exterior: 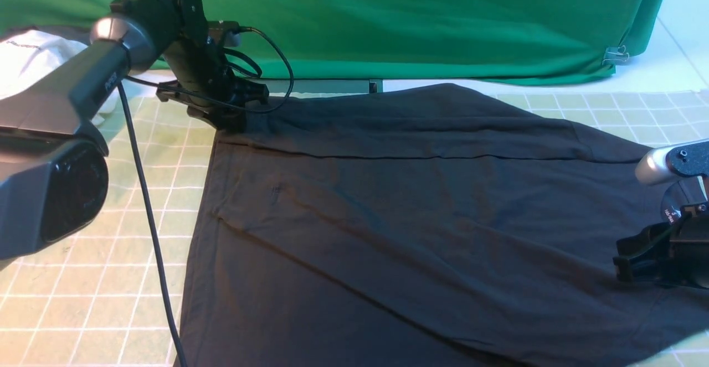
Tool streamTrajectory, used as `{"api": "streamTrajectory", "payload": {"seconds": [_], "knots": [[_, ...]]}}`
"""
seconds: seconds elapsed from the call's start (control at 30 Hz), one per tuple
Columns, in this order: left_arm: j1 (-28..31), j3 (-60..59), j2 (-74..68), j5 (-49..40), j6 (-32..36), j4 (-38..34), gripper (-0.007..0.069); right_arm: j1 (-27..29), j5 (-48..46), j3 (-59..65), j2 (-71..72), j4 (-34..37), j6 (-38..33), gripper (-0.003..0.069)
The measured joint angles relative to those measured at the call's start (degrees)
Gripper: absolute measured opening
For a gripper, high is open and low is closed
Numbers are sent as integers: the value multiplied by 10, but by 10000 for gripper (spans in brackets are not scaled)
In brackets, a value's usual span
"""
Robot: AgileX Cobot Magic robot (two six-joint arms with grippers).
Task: Fold a long-sleeved shirt over a green coffee tablecloth.
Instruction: 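Grab the top left corner of the dark shirt with the left gripper, then fold the left side of the dark shirt inward over its body with the left gripper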
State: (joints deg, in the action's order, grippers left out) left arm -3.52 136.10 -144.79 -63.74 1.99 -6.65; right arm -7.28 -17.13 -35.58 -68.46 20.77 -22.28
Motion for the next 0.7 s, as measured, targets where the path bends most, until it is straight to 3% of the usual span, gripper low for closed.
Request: {"api": "streamTrajectory", "payload": {"seconds": [0.1, 0.17, 0.7], "knots": [[0, 0, 5, 4, 0, 0, 4, 0, 0, 0, 0, 0, 0, 167], [0, 0, 13, 6, 0, -3, -22, 0, 0, 0, 0, 0, 0, 168], [-7, 52, 88, -60, 1, -69, -25, 0, 0, 0, 0, 0, 0, 175]]}}
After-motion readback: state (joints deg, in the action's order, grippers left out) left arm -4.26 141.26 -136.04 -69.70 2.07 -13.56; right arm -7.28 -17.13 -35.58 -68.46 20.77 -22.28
